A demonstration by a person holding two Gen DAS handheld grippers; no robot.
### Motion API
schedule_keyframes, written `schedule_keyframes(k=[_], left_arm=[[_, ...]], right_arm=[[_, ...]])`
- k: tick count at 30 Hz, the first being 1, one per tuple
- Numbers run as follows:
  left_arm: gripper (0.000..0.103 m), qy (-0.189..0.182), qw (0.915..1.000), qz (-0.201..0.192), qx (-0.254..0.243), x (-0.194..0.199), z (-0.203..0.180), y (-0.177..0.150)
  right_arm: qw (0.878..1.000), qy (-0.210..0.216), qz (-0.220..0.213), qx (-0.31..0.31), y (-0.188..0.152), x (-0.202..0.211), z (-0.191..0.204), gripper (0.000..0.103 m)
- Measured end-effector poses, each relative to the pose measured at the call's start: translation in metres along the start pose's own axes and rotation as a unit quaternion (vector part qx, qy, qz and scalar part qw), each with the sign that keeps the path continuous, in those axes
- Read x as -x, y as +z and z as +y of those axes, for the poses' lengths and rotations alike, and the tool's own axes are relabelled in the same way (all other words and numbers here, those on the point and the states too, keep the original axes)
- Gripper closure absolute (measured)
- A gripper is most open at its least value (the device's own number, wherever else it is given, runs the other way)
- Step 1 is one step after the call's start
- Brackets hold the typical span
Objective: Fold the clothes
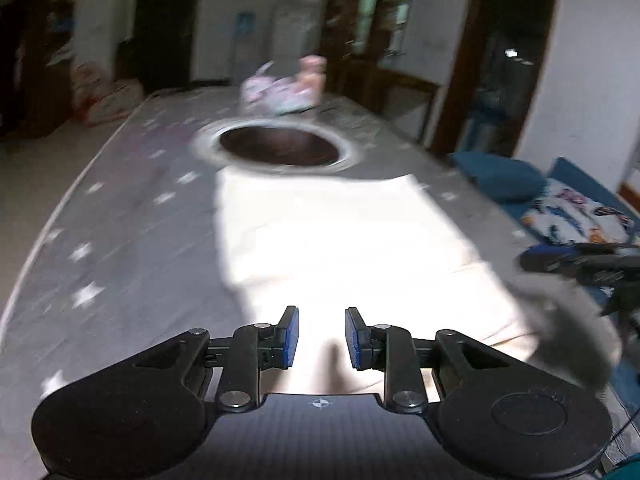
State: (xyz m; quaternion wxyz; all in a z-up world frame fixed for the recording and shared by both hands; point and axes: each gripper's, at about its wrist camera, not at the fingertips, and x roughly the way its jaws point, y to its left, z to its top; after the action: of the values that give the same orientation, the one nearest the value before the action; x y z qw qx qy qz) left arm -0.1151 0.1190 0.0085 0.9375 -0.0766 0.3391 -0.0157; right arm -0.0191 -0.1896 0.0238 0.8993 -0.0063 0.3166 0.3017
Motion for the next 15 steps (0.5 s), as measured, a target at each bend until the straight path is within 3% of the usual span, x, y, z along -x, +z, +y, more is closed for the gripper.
schedule_keyframes(k=[7, 11, 15], left_arm=[[0.076, 0.027, 0.9992, 0.03, 0.004, 0.002, 0.016, -0.019], [0.076, 0.029, 0.9992, 0.025, 0.006, 0.006, 0.019, -0.015], [0.076, 0.017, 0.9998, 0.004, 0.001, 0.007, 0.016, 0.0]], right_arm=[[0.998, 0.035, 0.042, 0.02, -0.001, -0.03, 0.02, 0.069], [0.997, 0.032, 0.064, 0.03, -0.006, -0.042, 0.026, 0.076], [0.997, 0.032, 0.056, 0.038, -0.002, -0.037, 0.029, 0.077]])
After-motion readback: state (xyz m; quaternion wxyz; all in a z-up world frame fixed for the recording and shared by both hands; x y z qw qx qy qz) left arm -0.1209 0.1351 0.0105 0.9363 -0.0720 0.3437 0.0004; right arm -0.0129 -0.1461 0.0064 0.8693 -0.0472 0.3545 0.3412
